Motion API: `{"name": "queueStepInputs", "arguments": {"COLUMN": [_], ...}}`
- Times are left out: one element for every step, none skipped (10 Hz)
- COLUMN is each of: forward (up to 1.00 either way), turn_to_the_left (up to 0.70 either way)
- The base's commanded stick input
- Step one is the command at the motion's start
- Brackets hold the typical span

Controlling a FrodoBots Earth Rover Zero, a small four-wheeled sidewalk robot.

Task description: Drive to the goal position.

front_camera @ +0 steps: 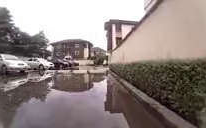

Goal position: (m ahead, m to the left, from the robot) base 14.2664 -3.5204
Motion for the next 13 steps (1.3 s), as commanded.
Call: {"name": "queueStepInputs", "arguments": {"forward": [0.5,0.5,0.5,0.5,0.5,0.5,0.5,0.5,0.5,0.5,0.5,0.5,0.5], "turn_to_the_left": [0.0,0.0,0.0,0.0,0.0,0.0,0.0,0.0,0.0,0.0,0.0,0.0,0.0]}}
